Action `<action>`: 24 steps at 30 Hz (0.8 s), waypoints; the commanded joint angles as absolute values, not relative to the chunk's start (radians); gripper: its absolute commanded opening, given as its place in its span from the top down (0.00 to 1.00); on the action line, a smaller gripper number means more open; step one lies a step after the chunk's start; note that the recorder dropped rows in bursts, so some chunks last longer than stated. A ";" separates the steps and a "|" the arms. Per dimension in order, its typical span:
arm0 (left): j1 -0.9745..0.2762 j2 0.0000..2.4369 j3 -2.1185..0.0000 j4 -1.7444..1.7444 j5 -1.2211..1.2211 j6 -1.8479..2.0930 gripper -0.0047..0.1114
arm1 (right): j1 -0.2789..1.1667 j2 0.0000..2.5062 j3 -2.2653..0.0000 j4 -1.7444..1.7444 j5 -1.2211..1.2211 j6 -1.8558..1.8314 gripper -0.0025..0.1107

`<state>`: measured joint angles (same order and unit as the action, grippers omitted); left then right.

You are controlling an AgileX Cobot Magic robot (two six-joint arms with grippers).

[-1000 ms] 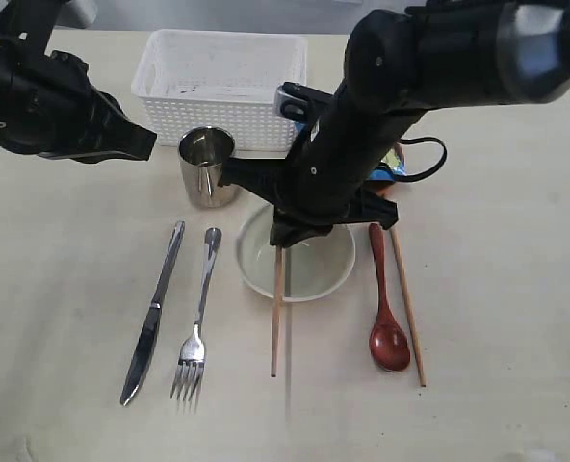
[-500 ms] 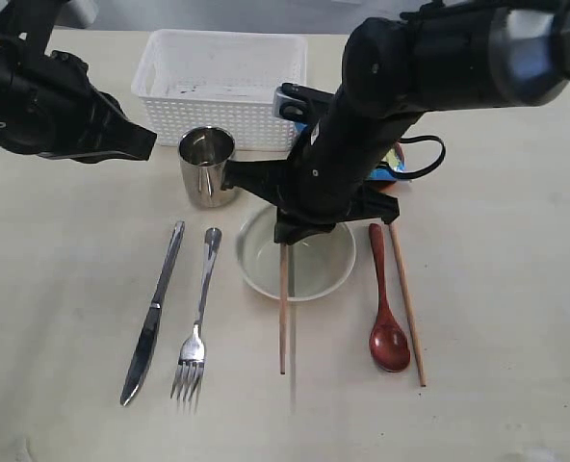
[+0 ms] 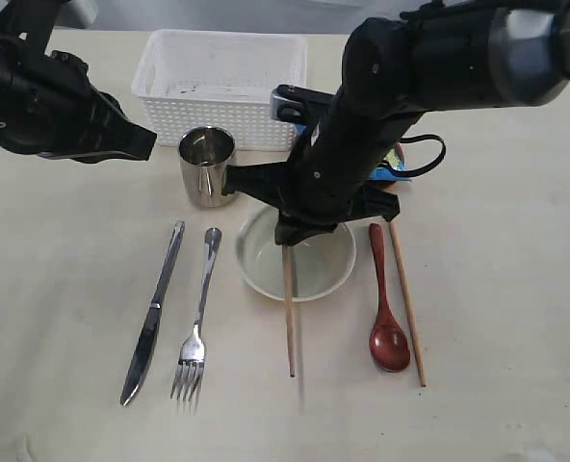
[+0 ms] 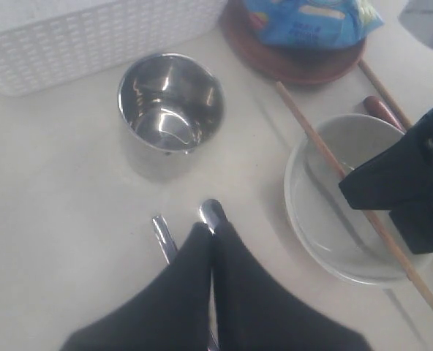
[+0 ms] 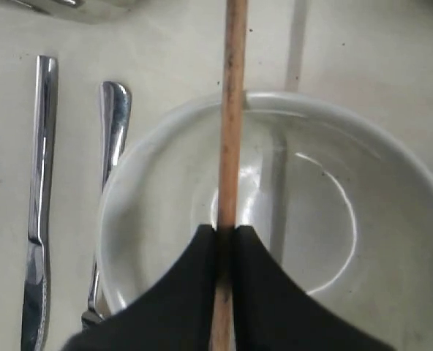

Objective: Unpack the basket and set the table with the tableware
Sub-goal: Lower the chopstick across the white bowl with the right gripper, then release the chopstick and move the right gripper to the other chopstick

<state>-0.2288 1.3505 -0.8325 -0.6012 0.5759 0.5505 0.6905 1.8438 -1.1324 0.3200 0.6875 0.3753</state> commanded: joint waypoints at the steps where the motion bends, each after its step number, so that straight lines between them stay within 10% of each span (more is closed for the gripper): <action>1: -0.234 1.342 -0.830 -0.606 0.566 0.545 0.96 | 0.688 1.848 -1.139 0.306 0.707 0.355 0.83; 8: -0.234 1.342 -0.830 -0.606 0.566 0.545 0.96 | 0.688 1.846 -1.139 0.301 0.705 0.361 0.42; 24: -0.234 1.342 -0.830 -0.606 0.566 0.545 0.96 | 0.522 1.661 -0.880 -0.203 0.683 0.591 0.47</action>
<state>-0.2288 1.3505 -0.8325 -0.6012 0.5759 0.5505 0.5780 1.6662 -0.9465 -0.1995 0.7655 0.5824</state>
